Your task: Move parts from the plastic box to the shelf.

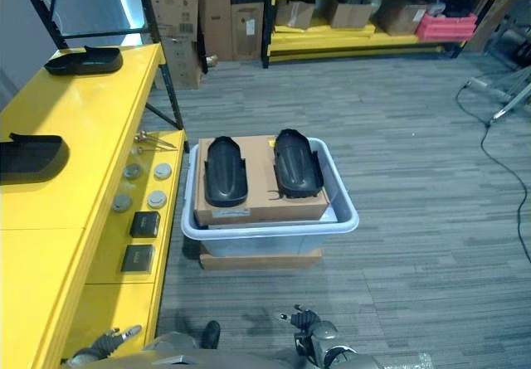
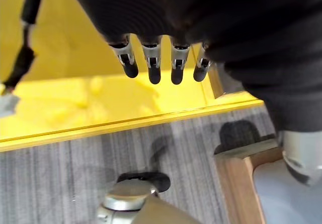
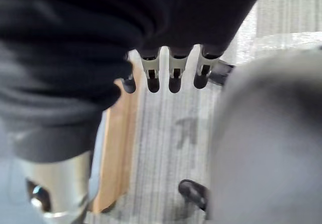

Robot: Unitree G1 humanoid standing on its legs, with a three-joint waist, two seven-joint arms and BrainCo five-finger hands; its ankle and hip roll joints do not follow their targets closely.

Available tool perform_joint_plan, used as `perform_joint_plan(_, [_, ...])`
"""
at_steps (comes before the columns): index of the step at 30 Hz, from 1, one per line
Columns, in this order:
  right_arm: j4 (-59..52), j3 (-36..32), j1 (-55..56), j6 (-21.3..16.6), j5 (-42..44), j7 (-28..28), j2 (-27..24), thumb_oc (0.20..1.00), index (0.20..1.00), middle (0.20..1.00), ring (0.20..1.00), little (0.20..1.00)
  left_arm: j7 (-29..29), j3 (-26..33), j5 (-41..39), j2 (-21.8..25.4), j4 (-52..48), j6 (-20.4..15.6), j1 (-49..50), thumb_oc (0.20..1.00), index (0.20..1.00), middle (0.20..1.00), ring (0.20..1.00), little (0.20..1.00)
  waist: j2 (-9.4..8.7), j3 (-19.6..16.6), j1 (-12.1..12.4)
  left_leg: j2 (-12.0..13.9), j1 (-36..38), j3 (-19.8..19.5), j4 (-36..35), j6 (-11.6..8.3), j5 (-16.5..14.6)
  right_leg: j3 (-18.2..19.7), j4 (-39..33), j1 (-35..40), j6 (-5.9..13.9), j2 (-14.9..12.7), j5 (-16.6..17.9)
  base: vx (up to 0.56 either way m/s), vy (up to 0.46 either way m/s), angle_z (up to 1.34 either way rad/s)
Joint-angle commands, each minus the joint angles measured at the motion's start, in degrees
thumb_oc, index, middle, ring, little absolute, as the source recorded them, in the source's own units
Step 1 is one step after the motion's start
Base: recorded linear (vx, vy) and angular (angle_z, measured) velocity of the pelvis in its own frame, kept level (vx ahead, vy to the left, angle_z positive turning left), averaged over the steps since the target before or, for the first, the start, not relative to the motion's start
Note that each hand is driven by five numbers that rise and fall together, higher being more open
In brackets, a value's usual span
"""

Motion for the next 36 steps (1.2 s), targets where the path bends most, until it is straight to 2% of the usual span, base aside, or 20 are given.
perform_joint_plan(1, [-1.6,-0.1,-0.2,0.4,-1.6,0.7,-3.1,1.000,1.000,1.000,1.000,1.000,0.2,-0.4,1.4,0.8,1.6,-0.7,-1.2,1.000,1.000,1.000,1.000,1.000,-0.12,0.7,-0.2,8.0,5.5,-6.9,5.7,-1.52,-13.2,7.4,5.3,-0.9,-0.85,5.0,-1.1,0.21,-0.584,0.74])
perform_joint_plan(3, [-1.7,0.5,-0.7,0.2,-1.8,0.4,-3.1,1.000,1.000,1.000,1.000,1.000,0.8,-0.3,1.1,0.5,1.6,-0.7,-1.2,1.000,1.000,1.000,1.000,1.000,0.43,0.4,0.3,11.5,3.5,-8.0,7.2,-3.74,-10.1,3.5,4.8,0.8,-1.93,6.9,-4.9,0.07,-0.565,0.63])
perform_joint_plan(4, [-1.6,0.9,-1.0,-0.1,-1.7,0.1,-3.3,1.000,1.000,1.000,1.000,1.000,1.0,-0.4,0.4,0.2,1.5,-0.8,-1.6,1.000,1.000,1.000,1.000,1.000,0.76,0.6,0.2,12.9,1.0,-8.5,9.4,-4.61,-6.0,1.6,4.0,2.1,-2.89,8.0,-5.8,-0.04,-0.459,0.51])
perform_joint_plan(5, [-1.8,1.3,-1.3,-0.3,-1.9,-0.2,-3.7,1.000,1.000,1.000,1.000,1.000,1.1,-0.5,-0.2,-0.4,1.2,-0.8,-2.0,1.000,1.000,1.000,1.000,1.000,0.76,1.1,0.0,13.4,-1.6,-7.1,12.1,-4.98,-1.5,-0.6,2.9,3.4,-3.53,8.6,-5.9,-0.04,-0.562,0.97])
perform_joint_plan(6, [-2.4,2.2,-1.4,-0.6,-1.7,-0.4,-4.8,1.000,1.000,1.000,1.000,1.000,0.7,-0.7,-0.5,-1.0,0.8,-0.8,-1.7,1.000,1.000,1.000,1.000,1.000,-0.01,1.8,-0.7,13.6,-5.0,-1.9,15.2,-4.72,1.4,-4.7,-0.4,6.3,-4.65,9.7,-5.9,-0.03,-0.393,0.99])
perform_joint_plan(7, [-2.4,2.2,-1.4,-0.7,-1.7,-0.4,-4.8,1.000,1.000,1.000,1.000,1.000,0.7,-0.7,-0.5,-1.0,0.8,-0.8,-1.7,1.000,1.000,1.000,1.000,1.000,0.02,1.9,-0.8,13.6,-5.0,-2.0,15.3,-4.72,1.4,-4.8,-0.6,6.5,-4.65,9.7,-5.9,0.01,-0.348,0.93])
perform_joint_plan(10, [-2.6,1.9,-1.2,-0.7,-0.1,-0.2,-5.3,1.000,1.000,1.000,1.000,1.000,0.2,-1.0,-0.1,-1.6,0.4,-1.0,-1.2,1.000,1.000,1.000,1.000,1.000,-0.68,1.9,-0.5,11.8,-6.9,4.4,12.2,-4.93,0.4,-8.6,-4.8,9.0,-4.98,11.0,-5.4,0.05,-0.213,0.44])
perform_joint_plan(12, [-2.5,1.6,-1.0,-0.8,0.4,-0.4,-5.3,1.000,1.000,1.000,1.000,1.000,-0.2,-1.3,0.1,-1.6,0.2,-1.0,-1.2,1.000,1.000,1.000,1.000,1.000,-0.76,1.8,-0.3,9.8,-8.0,7.8,7.6,-4.87,0.2,-10.2,-4.8,9.1,-4.82,11.5,-5.8,0.05,-0.078,0.46])
perform_joint_plan(13, [-2.7,1.4,-1.5,-0.9,0.5,-0.5,-5.3,1.000,1.000,1.000,1.000,1.000,-0.2,-2.0,1.3,-1.5,0.8,-0.8,-0.9,1.000,1.000,1.000,1.000,1.000,0.02,1.0,-0.3,9.8,-5.8,11.6,-0.2,-3.61,0.5,-11.1,-4.8,8.6,-4.33,12.8,-5.7,0.03,-0.016,0.38])
perform_joint_plan(16, [-3.3,1.0,-1.6,-1.2,0.6,-0.7,-5.3,1.000,1.000,1.000,1.000,1.000,0.1,-2.6,2.4,-1.2,1.4,-0.6,-0.6,1.000,1.000,1.000,1.000,1.000,0.84,0.2,-0.7,10.2,-3.1,11.8,-4.3,-3.53,1.2,-11.1,-4.8,8.7,-3.91,13.3,-5.8,0.08,0.103,-0.08])
perform_joint_plan(17, [-3.9,0.6,-1.8,-1.4,0.9,-1.2,-5.4,1.000,1.000,1.000,1.000,1.000,0.4,-2.8,2.5,-0.9,1.6,-0.5,-0.9,1.000,1.000,1.000,1.000,1.000,0.78,-0.1,-1.0,9.9,-2.8,10.1,-4.7,-3.49,1.5,-10.7,-4.8,8.8,-3.72,13.1,-5.5,0.13,0.204,-0.19])
perform_joint_plan(19, [-5.8,-1.1,-1.8,-1.8,1.5,-2.2,-5.6,1.000,1.000,1.000,1.000,1.000,0.7,-3.0,2.9,-0.1,1.8,-0.5,-1.1,1.000,1.000,1.000,1.000,1.000,0.68,-0.3,-2.2,9.6,-2.4,10.0,-5.7,-3.34,1.4,-10.3,-2.6,8.8,-3.10,12.1,-5.4,0.13,0.268,0.03])
perform_joint_plan(21, [-14.3,-3.4,-1.7,-2.6,1.5,-4.1,-6.0,1.000,1.000,1.000,1.000,1.000,2.0,-1.9,2.7,2.1,0.2,-0.7,-1.5,1.000,1.000,1.000,1.000,1.000,0.23,1.1,-4.0,8.4,-0.9,11.2,-5.8,-1.43,0.0,-7.7,5.8,4.4,-0.87,8.3,-1.6,0.04,0.251,0.07])
perform_joint_plan(23, [-14.4,-3.4,-1.6,-2.5,1.4,-4.1,-6.0,1.000,1.000,1.000,1.000,1.000,2.0,-1.9,2.7,2.1,0.2,-0.7,-1.5,1.000,1.000,1.000,1.000,1.000,0.13,1.2,-3.8,8.3,-0.8,11.4,-5.8,-1.36,0.0,-7.4,6.0,4.2,-0.80,8.2,-1.7,0.01,0.121,-0.45])
perform_joint_plan(24, [-27.8,-3.7,-0.1,-3.5,0.4,-5.6,-6.1,1.000,1.000,1.000,1.000,1.000,2.7,-0.3,1.8,4.2,-3.3,-1.2,-1.4,1.000,1.000,1.000,1.000,1.000,-0.27,3.6,-5.2,9.2,0.7,13.4,-5.8,-0.66,-1.1,-5.3,10.6,-1.3,-0.53,8.7,-0.1,0.02,0.161,-0.56])
perform_joint_plan(26, [-28.0,-3.7,0.0,-3.4,0.3,-5.7,-6.1,1.000,1.000,1.000,1.000,1.000,2.7,-0.4,1.8,4.2,-3.3,-1.2,-1.4,1.000,1.000,1.000,1.000,1.000,-0.25,3.5,-5.1,9.3,0.8,13.5,-5.8,-0.68,-1.2,-5.2,10.6,-1.4,-0.56,8.7,-0.1,0.04,0.074,-0.42])
perform_joint_plan(27, [-35.3,-3.4,0.9,-4.2,-0.7,-6.1,-7.1,1.000,1.000,1.000,1.000,1.000,3.0,0.0,1.9,5.4,-5.5,-1.5,-0.8,1.000,1.000,1.000,1.000,1.000,-0.96,4.0,-5.4,9.6,1.5,14.8,-5.8,-0.82,-1.9,-7.8,5.3,-2.0,-2.06,11.9,-1.1,0.11,-0.027,-0.68])
perform_joint_plan(28, [-37.9,-2.9,1.1,-4.8,-1.4,-6.4,-7.6,1.000,1.000,1.000,1.000,1.000,2.8,-0.6,2.4,5.7,-6.2,-1.8,-0.6,1.000,1.000,1.000,1.000,1.000,-1.48,4.0,-5.3,9.4,1.5,15.1,-5.8,-0.88,-2.1,-8.9,2.4,-2.4,-2.55,13.1,-1.6,0.12,-0.032,-0.86])
perform_joint_plan(31, [-46.5,-2.4,1.7,-6.1,-3.8,-8.4,-8.0,1.000,1.000,1.000,1.000,1.000,3.7,-0.3,2.5,5.5,-7.3,-2.1,-0.8,1.000,1.000,1.000,1.000,1.000,-2.31,3.8,-5.0,9.9,2.1,14.7,-5.8,-1.25,-2.8,-7.3,-3.6,0.4,-3.63,15.9,-2.4,0.15,-0.044,-0.40])
perform_joint_plan(36, [-52.4,-3.0,-3.2,-6.9,-6.0,-13.2,-9.4,1.000,1.000,1.000,1.000,1.000,4.5,-3.5,2.2,3.4,-10.8,-3.0,-1.9,1.000,1.000,1.000,1.000,1.000,-2.96,5.1,-4.0,11.1,-0.4,12.8,-5.8,-2.06,-1.9,-10.0,-4.8,-0.1,-4.28,16.5,-2.1,0.02,-0.051,0.31])
